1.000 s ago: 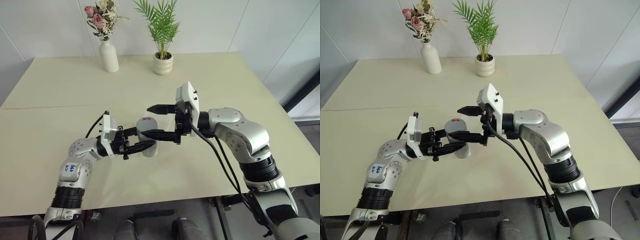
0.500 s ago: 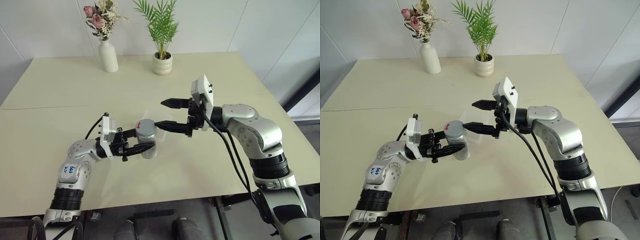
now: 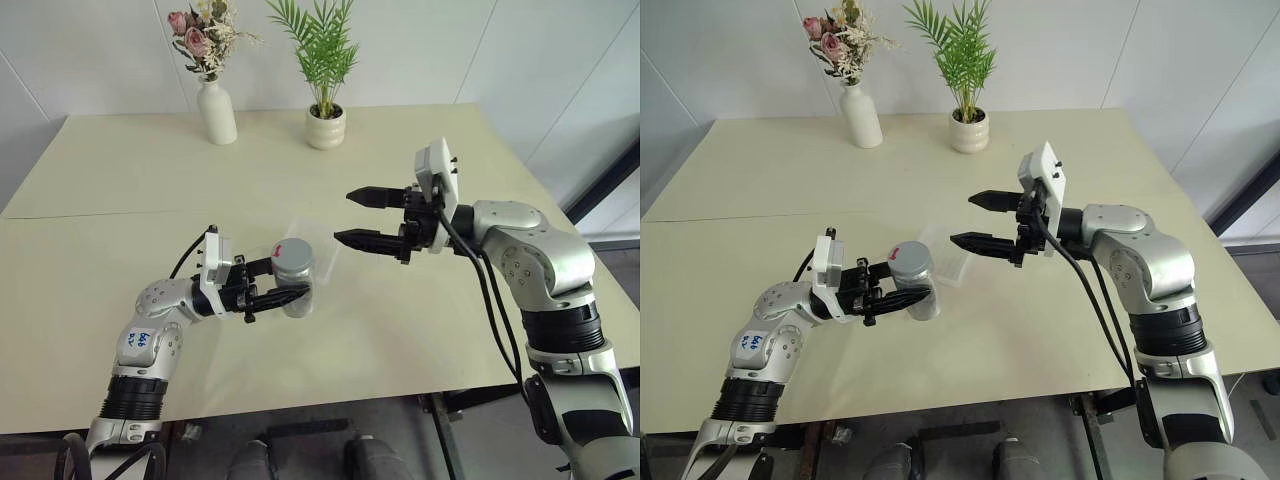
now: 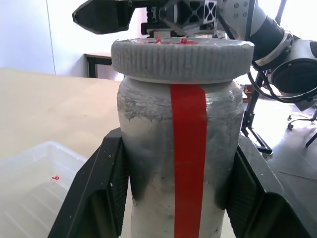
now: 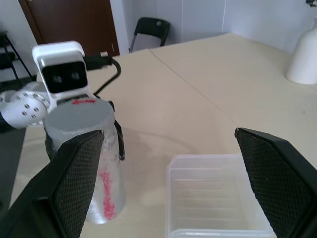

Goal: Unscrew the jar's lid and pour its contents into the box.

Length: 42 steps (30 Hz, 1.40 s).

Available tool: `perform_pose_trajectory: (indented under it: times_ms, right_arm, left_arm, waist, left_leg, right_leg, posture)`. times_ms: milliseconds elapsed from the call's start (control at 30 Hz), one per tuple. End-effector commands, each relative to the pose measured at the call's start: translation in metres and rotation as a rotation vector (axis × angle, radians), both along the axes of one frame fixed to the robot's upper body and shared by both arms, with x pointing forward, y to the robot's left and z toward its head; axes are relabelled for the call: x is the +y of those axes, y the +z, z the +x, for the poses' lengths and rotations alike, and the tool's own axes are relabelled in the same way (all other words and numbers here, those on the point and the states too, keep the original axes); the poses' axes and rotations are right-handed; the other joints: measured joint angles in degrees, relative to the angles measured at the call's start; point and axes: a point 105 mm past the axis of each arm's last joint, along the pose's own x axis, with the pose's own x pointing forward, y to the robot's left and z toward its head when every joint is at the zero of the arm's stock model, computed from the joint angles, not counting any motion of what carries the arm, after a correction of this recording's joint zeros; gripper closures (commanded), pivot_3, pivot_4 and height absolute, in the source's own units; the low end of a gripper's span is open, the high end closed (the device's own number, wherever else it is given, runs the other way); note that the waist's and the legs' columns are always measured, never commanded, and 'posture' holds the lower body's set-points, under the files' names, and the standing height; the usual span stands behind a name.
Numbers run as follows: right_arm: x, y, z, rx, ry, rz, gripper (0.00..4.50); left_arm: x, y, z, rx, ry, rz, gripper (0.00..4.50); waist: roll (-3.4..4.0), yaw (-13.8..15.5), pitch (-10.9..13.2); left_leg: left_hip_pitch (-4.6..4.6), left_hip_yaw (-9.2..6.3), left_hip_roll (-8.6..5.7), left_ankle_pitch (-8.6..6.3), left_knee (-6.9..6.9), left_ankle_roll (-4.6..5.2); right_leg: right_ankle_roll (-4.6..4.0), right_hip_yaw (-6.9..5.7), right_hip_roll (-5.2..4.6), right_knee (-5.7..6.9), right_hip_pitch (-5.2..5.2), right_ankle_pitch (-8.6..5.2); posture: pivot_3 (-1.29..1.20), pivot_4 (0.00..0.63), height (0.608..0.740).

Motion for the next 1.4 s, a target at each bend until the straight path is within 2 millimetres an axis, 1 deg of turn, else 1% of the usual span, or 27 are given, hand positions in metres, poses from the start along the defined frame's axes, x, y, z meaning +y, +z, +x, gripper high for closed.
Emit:
perform_pose_trajectory:
  times_ms: [33, 133, 233, 300, 700, 967, 1400]
  right_arm:
    - [0.026, 0.007, -0.028, -0.032, 0.129, 0.023, 0.04]
    - [0.038, 0.001, -0.036, -0.016, 0.162, 0.012, 0.04]
    - [0.052, -0.005, -0.037, -0.010, 0.173, -0.004, 0.04]
    - [0.057, -0.007, -0.035, -0.011, 0.171, -0.012, 0.04]
    - [0.066, -0.014, -0.024, -0.013, 0.125, -0.054, 0.04]
    - [0.065, -0.014, -0.022, -0.008, 0.111, -0.049, 0.04]
    - [0.050, -0.014, -0.019, -0.002, 0.089, -0.049, 0.04]
  left_arm:
    - [-0.001, 0.012, -0.004, -0.059, -0.014, -0.010, 2.35]
    - [-0.002, 0.011, -0.004, -0.058, -0.016, -0.011, 2.35]
    - [-0.002, 0.011, -0.005, -0.057, -0.018, -0.012, 2.35]
    - [-0.002, 0.011, -0.005, -0.056, -0.019, -0.013, 2.35]
    - [-0.004, 0.011, -0.006, -0.053, -0.019, -0.020, 2.35]
    - [-0.004, 0.011, -0.006, -0.055, -0.019, -0.018, 2.35]
    - [-0.003, 0.012, -0.006, -0.057, -0.020, -0.015, 2.35]
  waist:
    - [0.00, -0.10, 0.00]
    - [0.00, 0.07, 0.00]
    - [0.00, 0.12, 0.00]
    - [0.00, 0.13, 0.00]
    - [0.00, 0.09, 0.00]
    - [0.00, 0.11, 0.00]
    - [0.00, 0.09, 0.00]
  left_leg:
    - [0.00, 0.00, 0.02, 0.00, -0.01, 0.00]
    - [0.00, -0.01, 0.02, 0.00, -0.01, -0.01]
    - [-0.02, 0.01, -0.03, 0.00, 0.05, 0.01]
    - [-0.02, 0.01, -0.03, 0.00, 0.06, 0.01]
    - [-0.01, 0.01, -0.01, -0.01, 0.03, 0.01]
    - [-0.01, 0.01, -0.01, -0.01, 0.03, 0.01]
    - [-0.01, 0.01, -0.01, -0.01, 0.03, 0.01]
  right_leg:
    - [0.00, 0.01, 0.01, 0.01, 0.00, 0.00]
    - [0.00, 0.00, 0.02, 0.02, -0.01, 0.00]
    - [0.01, 0.01, -0.04, 0.02, -0.01, 0.01]
    - [0.01, 0.01, -0.04, 0.02, 0.00, 0.01]
    - [0.01, 0.00, -0.01, 0.02, -0.01, 0.01]
    - [0.01, 0.00, -0.02, 0.02, -0.01, 0.01]
    - [0.01, 0.00, -0.02, 0.02, -0.01, 0.01]
  posture:
    - [0.00, 0.150, 0.740]
    - [0.00, 0.150, 0.740]
    - [0.00, 0.150, 0.740]
    - [0.00, 0.150, 0.740]
    - [0.00, 0.150, 0.740]
    - [0.00, 0.150, 0.740]
    - [0.00, 0.150, 0.740]
